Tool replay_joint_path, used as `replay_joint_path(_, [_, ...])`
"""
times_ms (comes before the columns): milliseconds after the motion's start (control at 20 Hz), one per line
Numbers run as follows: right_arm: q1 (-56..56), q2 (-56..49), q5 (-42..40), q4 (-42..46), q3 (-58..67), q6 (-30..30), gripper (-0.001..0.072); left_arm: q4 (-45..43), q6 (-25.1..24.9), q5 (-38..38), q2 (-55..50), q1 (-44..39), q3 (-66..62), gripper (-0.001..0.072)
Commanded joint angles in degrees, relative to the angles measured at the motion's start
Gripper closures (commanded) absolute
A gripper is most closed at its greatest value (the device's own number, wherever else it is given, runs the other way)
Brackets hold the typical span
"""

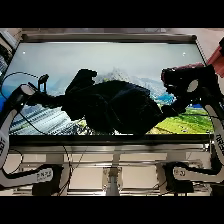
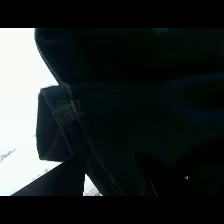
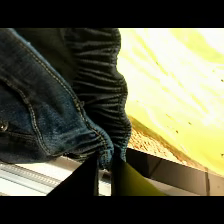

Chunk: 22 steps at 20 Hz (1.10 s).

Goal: Fold the clothes and pants, and hang the long-sleeved shirts on hangers.

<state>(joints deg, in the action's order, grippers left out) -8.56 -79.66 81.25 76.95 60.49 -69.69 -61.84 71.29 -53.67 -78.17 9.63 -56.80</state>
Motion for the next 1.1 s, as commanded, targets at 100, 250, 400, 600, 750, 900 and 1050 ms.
replay_joint_path(100, [-0.33,0.07,-1.64,-0.44,-1.2,0.15,0.0675,2.32,0.48,0.74,-0.79,5.05,-0.04,0.0346])
replay_joint_path(250, [-0.33,0.09,-1.79,-0.68,-1.2,0.15,0.0675,2.34,0.2,-0.31,-0.81,6.43,-0.04,0.0344])
replay_joint_path(400, [-0.33,0.07,-1.81,-1.11,-1.2,0.13,0.0675,3.85,-1.29,0.33,-1.66,5.75,-0.04,0.0344])
replay_joint_path(600, [-0.33,0.09,-1.81,-1.62,-1.2,0.15,0.0674,8.35,-3.15,0.35,-6.01,5.46,-0.07,0.0344])
replay_joint_path(750, [-0.33,0.07,-1.88,-1.62,-1.2,0.13,0.0675,14.99,-7.06,1.46,-8.24,5.46,-0.07,0.0345])
replay_joint_path(900, [-0.33,0.09,-2.03,-1.64,-1.2,0.13,0.0675,17.38,-7.96,2.93,-9.16,5.46,-0.09,0.0358])
replay_joint_path(1050, [-0.33,0.09,-2.69,-1.99,-1.2,0.09,0.0675,17.4,-8.59,3.23,-9.57,5.44,-0.09,0.0529])
